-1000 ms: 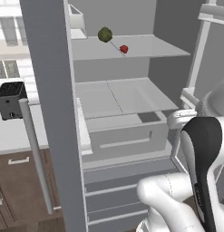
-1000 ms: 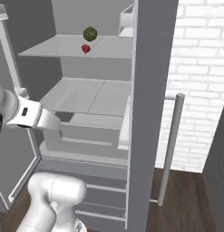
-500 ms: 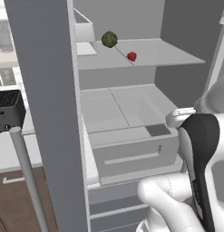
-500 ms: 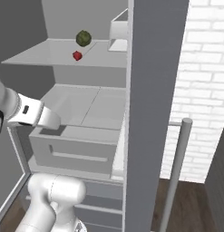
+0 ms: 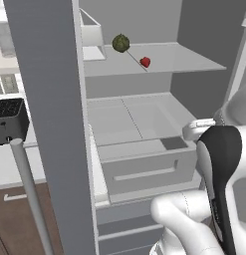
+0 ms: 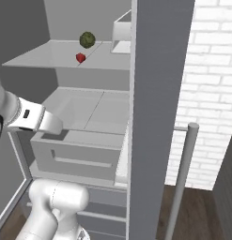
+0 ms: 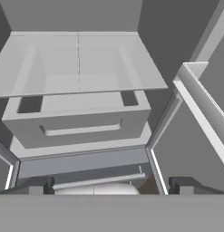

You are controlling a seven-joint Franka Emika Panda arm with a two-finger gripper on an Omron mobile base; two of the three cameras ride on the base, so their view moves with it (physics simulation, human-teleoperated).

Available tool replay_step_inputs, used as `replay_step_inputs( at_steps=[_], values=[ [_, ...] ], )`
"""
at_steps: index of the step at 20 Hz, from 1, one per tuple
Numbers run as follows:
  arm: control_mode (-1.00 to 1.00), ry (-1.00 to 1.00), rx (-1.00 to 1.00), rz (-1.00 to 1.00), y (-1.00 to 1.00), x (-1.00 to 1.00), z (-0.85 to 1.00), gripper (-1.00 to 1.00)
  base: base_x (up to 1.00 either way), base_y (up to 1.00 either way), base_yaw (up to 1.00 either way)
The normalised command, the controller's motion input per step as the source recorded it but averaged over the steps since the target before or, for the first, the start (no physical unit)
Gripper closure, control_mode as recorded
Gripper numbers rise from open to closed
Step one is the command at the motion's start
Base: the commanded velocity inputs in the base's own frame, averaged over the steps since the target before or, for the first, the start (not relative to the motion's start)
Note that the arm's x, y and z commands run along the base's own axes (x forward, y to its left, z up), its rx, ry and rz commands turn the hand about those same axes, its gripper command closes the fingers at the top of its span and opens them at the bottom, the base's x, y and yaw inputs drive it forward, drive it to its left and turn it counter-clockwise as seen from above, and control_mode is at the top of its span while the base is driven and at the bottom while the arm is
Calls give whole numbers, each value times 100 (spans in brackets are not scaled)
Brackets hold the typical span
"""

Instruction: Take the strawberry from the fridge and place it on top of the pancake, located on the dining counter.

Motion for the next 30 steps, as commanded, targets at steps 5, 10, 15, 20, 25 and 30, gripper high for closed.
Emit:
replay_step_inputs(
  at_steps=[5, 10, 15, 20, 25, 30],
  values=[
    [-100, 0, 1, 8, 2, 11, 74, -100, 6, 1, 0],
    [-100, 0, 2, 8, 19, 41, 89, -100, 0, 0, 0],
    [-100, 0, 0, 0, 36, 62, 18, -100, 0, 0, 0],
    [-100, 0, 1, 0, 17, 76, 0, -100, 0, 0, 0],
    [-100, 0, 1, 0, 2, 77, 0, -100, 0, 0, 0],
    [-100, 0, 0, 0, 0, 64, 0, -100, 0, 0, 0]
  ],
)
